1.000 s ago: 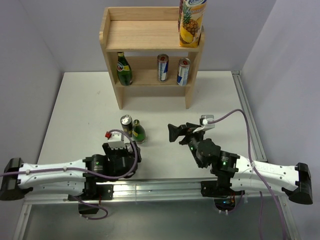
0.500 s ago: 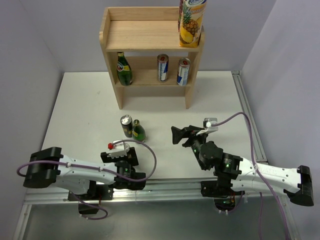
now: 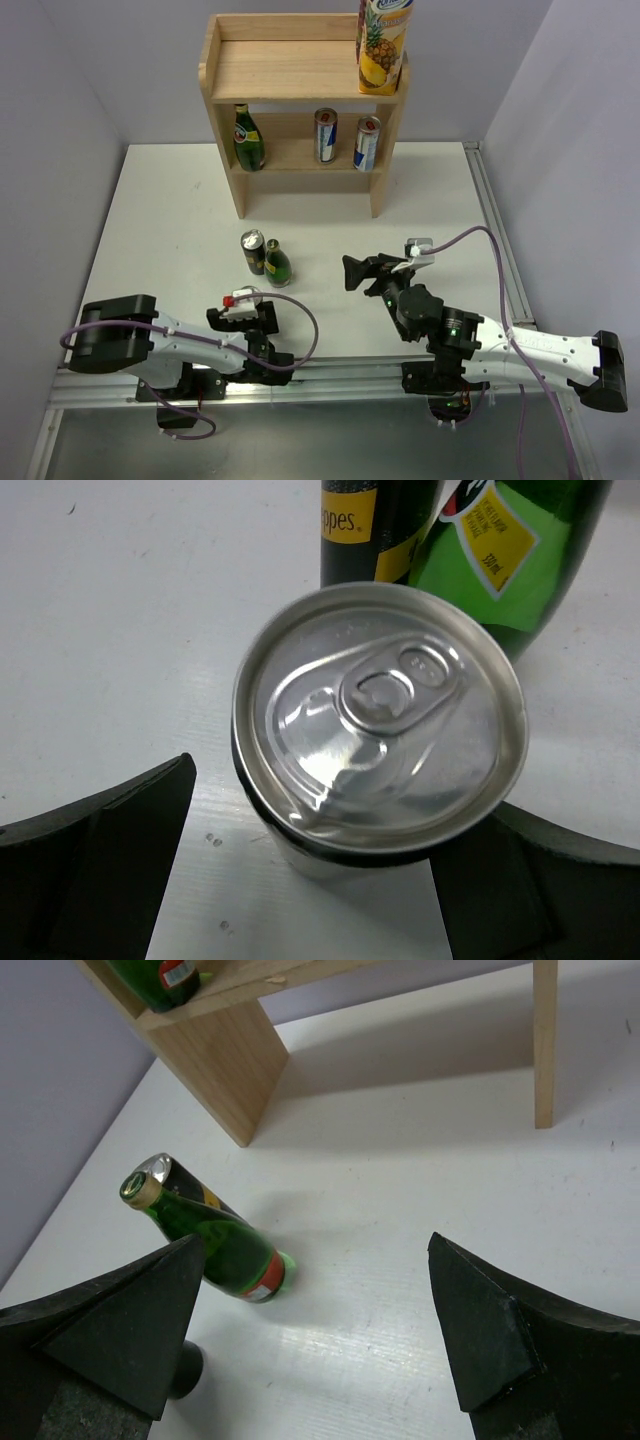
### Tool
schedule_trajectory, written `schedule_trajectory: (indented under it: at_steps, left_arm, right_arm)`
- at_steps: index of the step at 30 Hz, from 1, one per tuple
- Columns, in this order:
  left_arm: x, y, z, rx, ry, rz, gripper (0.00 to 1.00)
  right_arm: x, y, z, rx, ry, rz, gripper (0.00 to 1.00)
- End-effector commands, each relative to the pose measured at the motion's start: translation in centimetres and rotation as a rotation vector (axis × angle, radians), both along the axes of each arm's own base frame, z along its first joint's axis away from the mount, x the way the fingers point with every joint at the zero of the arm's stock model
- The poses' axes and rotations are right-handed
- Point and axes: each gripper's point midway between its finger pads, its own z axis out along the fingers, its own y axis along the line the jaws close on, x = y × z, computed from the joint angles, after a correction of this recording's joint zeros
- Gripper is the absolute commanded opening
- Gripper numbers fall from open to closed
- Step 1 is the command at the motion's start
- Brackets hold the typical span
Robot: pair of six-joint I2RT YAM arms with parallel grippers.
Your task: Place and organize the beverage onto the shelf
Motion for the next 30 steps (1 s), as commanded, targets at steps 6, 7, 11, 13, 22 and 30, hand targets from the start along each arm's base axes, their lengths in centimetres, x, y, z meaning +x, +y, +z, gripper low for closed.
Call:
schedule_trajectory:
  at_steps: [6,7,11,13,22,30]
  left_arm:
    - [0.6,-1.0,-1.1,-0.305,-0.095,0.059,0.99]
    - [0.6,-0.7,-1.2,-0.285,-0.100,0.062,0.99]
    - [0.8,-0.6,-2.0,-0.254,-0.131,0.072,0.99]
    - [0.9,-0.7,-2.5,-0.248,-0.153,0.072,0.99]
    - [1.3,-1.3,-2.8,-0.226,-0.189,0.070,0.94]
    - [1.1,-0.7,-3.5,-0.254,-0.157,0.082,0.40]
  right_arm:
    - [0.1,-0.4,-0.1,0.026,-0.002,-0.029,1.00]
    - [0.1,-0.4,-0.2,0.023,-0.002,-0.031,1.00]
    - [0.1,-0.4,-0.5,0.015,0.002,-0.033,1.00]
    - [0.1,-0.4,-0.8,0.011,0.005,-0.034,1.00]
    - [0.1,-0.7,-2.0,0.000,0.020,-0.039,1.00]
    - [0.1,-0.2,-2.2,-0.001,0.023,-0.027,0.98]
